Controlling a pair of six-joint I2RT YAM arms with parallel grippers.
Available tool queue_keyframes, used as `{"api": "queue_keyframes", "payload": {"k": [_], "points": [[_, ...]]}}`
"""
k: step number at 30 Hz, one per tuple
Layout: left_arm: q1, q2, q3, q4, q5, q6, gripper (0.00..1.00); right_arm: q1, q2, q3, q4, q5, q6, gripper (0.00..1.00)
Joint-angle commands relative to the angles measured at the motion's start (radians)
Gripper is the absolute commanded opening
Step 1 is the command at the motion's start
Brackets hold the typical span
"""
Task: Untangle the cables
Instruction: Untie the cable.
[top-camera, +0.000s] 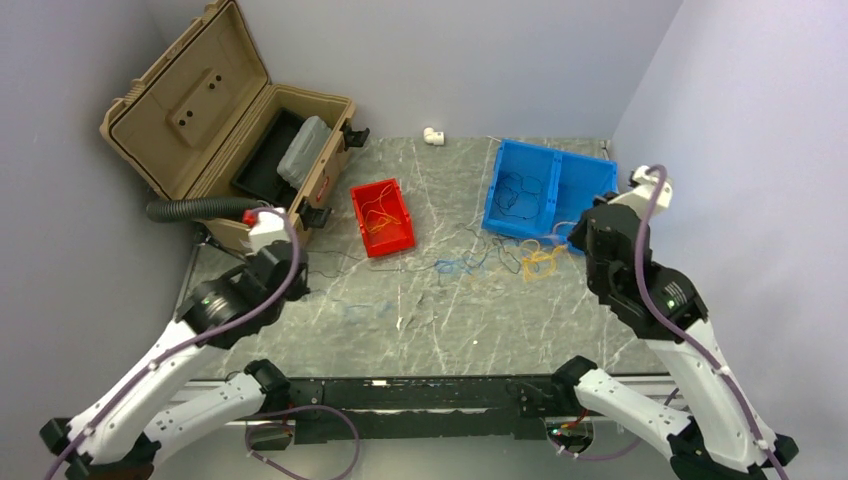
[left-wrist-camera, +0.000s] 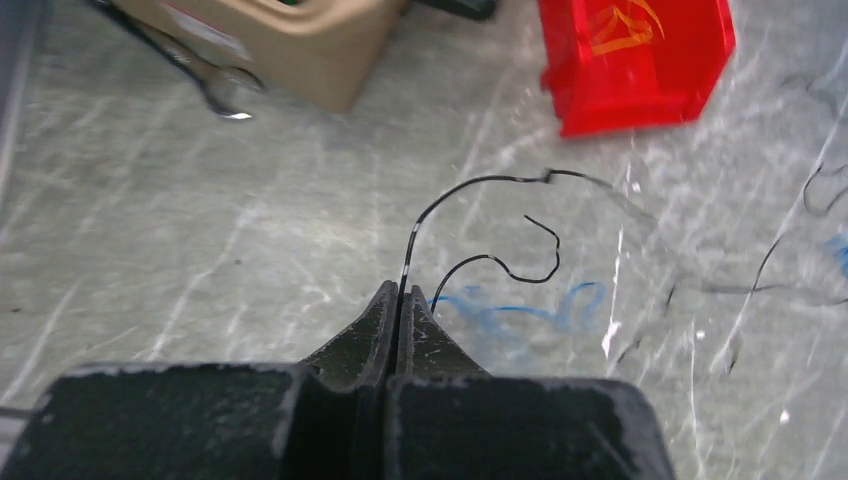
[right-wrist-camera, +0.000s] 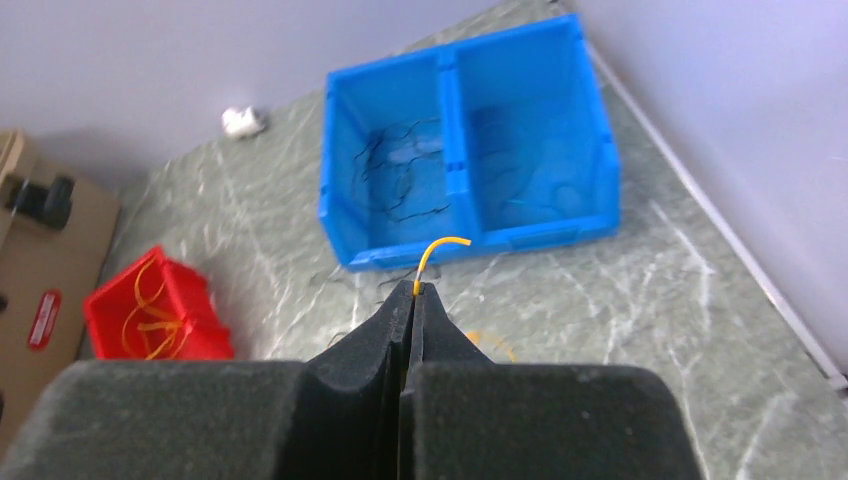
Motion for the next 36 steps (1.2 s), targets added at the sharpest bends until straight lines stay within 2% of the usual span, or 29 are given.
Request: {"api": "queue_keyframes", "payload": {"k": [1, 6, 9, 13, 15, 20, 23, 25, 26, 27, 28, 31, 33, 36], "points": [[0.009, -0.102, 0.070, -0.163, -0.238, -0.108, 0.00, -0.006, -0.068, -0.026, -0.029, 0.178, 0.056, 0.00], [0.008, -0.177, 0.090, -0.200, -0.319, -0.136, 0.00, -0.006, -0.091, -0.013, -0.046, 0.233, 0.060, 0.00], [0.007, -0.190, 0.085, -0.155, -0.283, -0.081, 0.00, -0.007, -0.097, -0.009, -0.031, 0.233, 0.040, 0.00], [0.008, -0.221, -0.019, 0.121, -0.011, 0.143, 0.00, -0.007, -0.105, -0.034, 0.053, 0.102, -0.060, 0.00], [0.008, -0.227, -0.065, 0.220, 0.124, 0.188, 0.00, -0.006, -0.099, -0.039, 0.083, 0.001, -0.095, 0.00], [0.008, -0.155, -0.085, 0.336, 0.326, 0.257, 0.00, -0.006, -0.024, -0.026, 0.099, -0.258, -0.158, 0.00], [0.007, -0.060, -0.060, 0.361, 0.486, 0.316, 0.07, -0.007, 0.031, -0.026, 0.092, -0.310, -0.160, 0.00], [0.008, 0.006, -0.041, 0.373, 0.554, 0.334, 0.16, -0.007, 0.046, -0.036, 0.104, -0.327, -0.159, 0.00], [0.007, 0.030, -0.036, 0.386, 0.572, 0.339, 0.27, -0.006, 0.050, -0.038, 0.110, -0.336, -0.159, 0.00], [0.007, 0.052, -0.038, 0.406, 0.601, 0.342, 0.46, -0.007, 0.053, -0.040, 0.116, -0.342, -0.154, 0.00], [0.006, 0.068, -0.041, 0.425, 0.623, 0.344, 0.60, -0.007, 0.055, -0.041, 0.120, -0.347, -0.153, 0.00], [0.000, 0.110, -0.045, 0.486, 0.659, 0.347, 0.87, -0.006, 0.062, -0.019, 0.120, -0.352, -0.153, 0.00], [-0.008, 0.138, -0.039, 0.526, 0.682, 0.352, 0.98, -0.006, 0.070, 0.012, 0.114, -0.353, -0.162, 0.00], [-0.032, 0.191, -0.029, 0.607, 0.728, 0.354, 0.99, -0.006, 0.085, 0.074, 0.107, -0.358, -0.180, 0.00]]}}
